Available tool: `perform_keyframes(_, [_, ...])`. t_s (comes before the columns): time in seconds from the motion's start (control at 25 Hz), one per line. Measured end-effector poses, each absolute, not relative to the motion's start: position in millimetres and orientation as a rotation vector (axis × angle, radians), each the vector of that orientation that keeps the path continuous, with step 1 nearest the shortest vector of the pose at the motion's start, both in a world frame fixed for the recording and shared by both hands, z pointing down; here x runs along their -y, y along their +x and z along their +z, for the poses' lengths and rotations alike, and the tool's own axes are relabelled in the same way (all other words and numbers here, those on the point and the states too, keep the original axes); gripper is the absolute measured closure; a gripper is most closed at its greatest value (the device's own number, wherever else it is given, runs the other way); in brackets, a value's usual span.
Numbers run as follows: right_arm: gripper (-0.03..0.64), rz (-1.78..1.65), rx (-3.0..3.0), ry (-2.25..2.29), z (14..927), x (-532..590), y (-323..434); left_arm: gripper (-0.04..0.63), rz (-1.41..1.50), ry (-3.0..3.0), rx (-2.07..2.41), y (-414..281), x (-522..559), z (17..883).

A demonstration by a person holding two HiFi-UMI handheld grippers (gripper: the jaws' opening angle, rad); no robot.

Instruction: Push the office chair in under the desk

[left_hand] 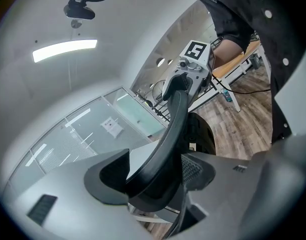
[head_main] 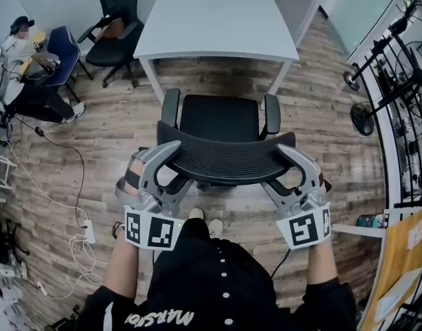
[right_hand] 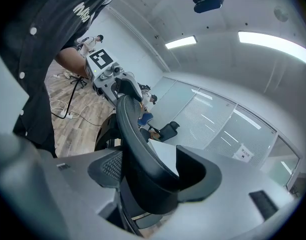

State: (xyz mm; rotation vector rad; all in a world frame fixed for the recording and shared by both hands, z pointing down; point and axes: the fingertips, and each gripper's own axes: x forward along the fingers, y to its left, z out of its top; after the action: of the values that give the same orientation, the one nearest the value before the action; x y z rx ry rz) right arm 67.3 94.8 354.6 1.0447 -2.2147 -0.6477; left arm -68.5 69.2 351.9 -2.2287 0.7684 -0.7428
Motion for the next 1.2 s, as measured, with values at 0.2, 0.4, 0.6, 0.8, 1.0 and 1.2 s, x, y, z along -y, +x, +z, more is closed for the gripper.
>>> perform_keyframes(0.2, [0.311,-0.628,2.214,1.048,355.4,-83.5,80.8,0.308,-0.732,-2.225,-0.785,-55.8,-59.7,351.2])
perform_keyframes(0.4, [0.311,-0.625,2.225,1.045,356.3,-76.3,80.6,0.299,-0.718,-2.228,-0.804,-55.4,-51.4,352.2])
perform_keyframes(0.6, [0.311,-0.632,2.226,1.023,356.6,-66.5,86.6,0.296,-0.722,-2.230,-0.819,-50.1,-42.4,351.5])
perform_keyframes(0.8, [0.311,-0.626,2.233,1.012,358.9,-55.7,95.8,0.293,-0.723,-2.226,-0.837,-41.4,-32.5,352.9])
perform_keyframes(1.0, [0.311,-0.638,2.247,1.020,358.0,-41.5,99.2,0.293,-0.730,-2.227,-0.843,-37.8,-17.7,352.8])
perform_keyframes(1.2, [0.311,-0.640,2.243,1.008,359.2,-26.5,103.5,0.293,-0.740,-2.231,-0.841,-33.8,-3.1,353.7])
